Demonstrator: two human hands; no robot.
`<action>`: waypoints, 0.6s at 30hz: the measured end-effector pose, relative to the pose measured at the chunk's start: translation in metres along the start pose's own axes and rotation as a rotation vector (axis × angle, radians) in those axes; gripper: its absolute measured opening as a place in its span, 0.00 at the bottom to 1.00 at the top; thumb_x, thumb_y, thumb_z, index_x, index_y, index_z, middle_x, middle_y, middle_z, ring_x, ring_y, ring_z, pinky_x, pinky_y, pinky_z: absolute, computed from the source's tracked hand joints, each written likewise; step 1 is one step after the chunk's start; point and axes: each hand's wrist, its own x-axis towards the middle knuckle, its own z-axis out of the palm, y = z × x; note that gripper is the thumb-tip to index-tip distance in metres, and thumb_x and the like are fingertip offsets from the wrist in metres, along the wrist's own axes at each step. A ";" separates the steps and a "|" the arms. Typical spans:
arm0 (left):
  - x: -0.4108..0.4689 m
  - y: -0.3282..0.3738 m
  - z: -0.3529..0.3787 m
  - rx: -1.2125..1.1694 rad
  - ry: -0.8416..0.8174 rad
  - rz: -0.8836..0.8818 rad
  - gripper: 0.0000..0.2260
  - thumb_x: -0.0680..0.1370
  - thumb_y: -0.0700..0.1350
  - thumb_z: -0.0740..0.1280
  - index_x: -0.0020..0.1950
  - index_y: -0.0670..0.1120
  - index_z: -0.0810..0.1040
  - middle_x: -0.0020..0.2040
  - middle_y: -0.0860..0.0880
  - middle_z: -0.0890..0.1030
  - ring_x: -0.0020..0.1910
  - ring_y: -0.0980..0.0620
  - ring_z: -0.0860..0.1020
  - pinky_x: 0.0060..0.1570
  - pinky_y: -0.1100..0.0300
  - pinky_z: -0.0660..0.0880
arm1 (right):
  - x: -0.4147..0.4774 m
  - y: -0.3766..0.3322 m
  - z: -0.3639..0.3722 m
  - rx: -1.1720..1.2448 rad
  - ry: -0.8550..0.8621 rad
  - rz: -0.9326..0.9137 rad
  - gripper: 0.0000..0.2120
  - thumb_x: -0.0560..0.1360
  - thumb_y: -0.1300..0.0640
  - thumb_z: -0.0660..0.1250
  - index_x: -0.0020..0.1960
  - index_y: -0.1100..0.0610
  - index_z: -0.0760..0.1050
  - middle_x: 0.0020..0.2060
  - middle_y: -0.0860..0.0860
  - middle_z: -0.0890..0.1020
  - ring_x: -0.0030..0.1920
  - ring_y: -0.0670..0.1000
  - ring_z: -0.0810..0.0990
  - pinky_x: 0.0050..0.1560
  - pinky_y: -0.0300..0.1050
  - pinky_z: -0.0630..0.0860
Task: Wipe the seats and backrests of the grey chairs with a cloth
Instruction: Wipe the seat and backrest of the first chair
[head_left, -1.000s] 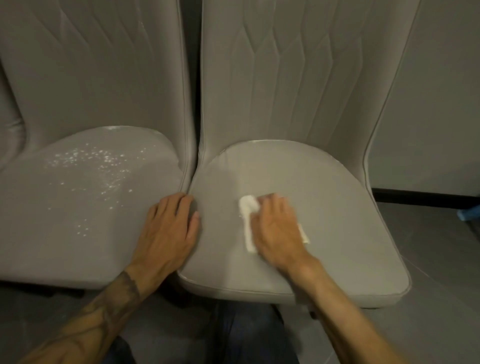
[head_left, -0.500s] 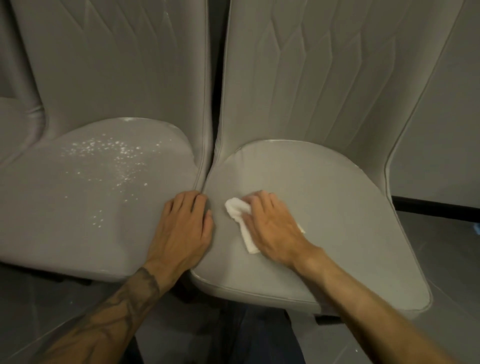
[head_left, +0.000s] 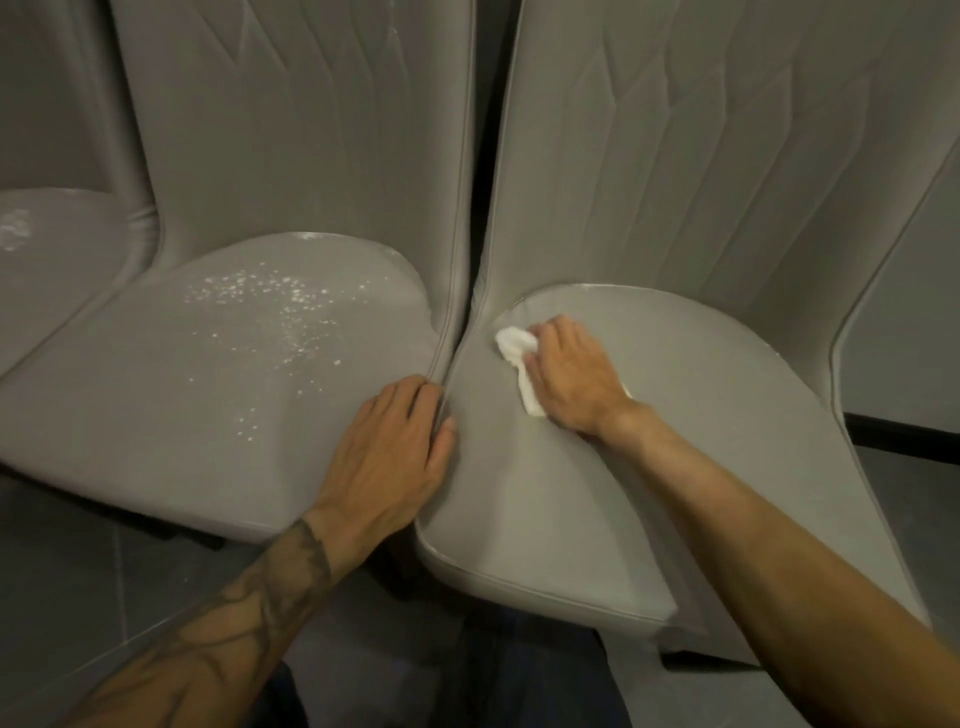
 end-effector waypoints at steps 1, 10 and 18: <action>-0.001 -0.005 -0.001 0.013 0.014 0.007 0.10 0.85 0.47 0.63 0.63 0.44 0.76 0.59 0.45 0.79 0.55 0.45 0.77 0.58 0.53 0.72 | 0.012 -0.002 0.000 -0.033 -0.004 0.058 0.18 0.85 0.52 0.52 0.68 0.60 0.68 0.63 0.59 0.72 0.61 0.61 0.70 0.62 0.55 0.66; -0.006 -0.011 0.008 0.051 0.070 0.003 0.14 0.85 0.49 0.56 0.64 0.45 0.76 0.62 0.46 0.78 0.60 0.45 0.76 0.62 0.50 0.71 | -0.024 -0.032 0.006 0.123 -0.017 -0.242 0.14 0.83 0.52 0.56 0.65 0.57 0.70 0.58 0.56 0.74 0.56 0.57 0.71 0.56 0.53 0.68; -0.007 -0.012 0.005 -0.008 0.012 -0.035 0.19 0.83 0.47 0.52 0.66 0.41 0.77 0.63 0.42 0.80 0.61 0.42 0.78 0.65 0.46 0.73 | -0.065 -0.078 0.007 0.070 -0.031 -0.316 0.13 0.84 0.52 0.53 0.60 0.57 0.72 0.54 0.55 0.74 0.52 0.58 0.72 0.54 0.53 0.69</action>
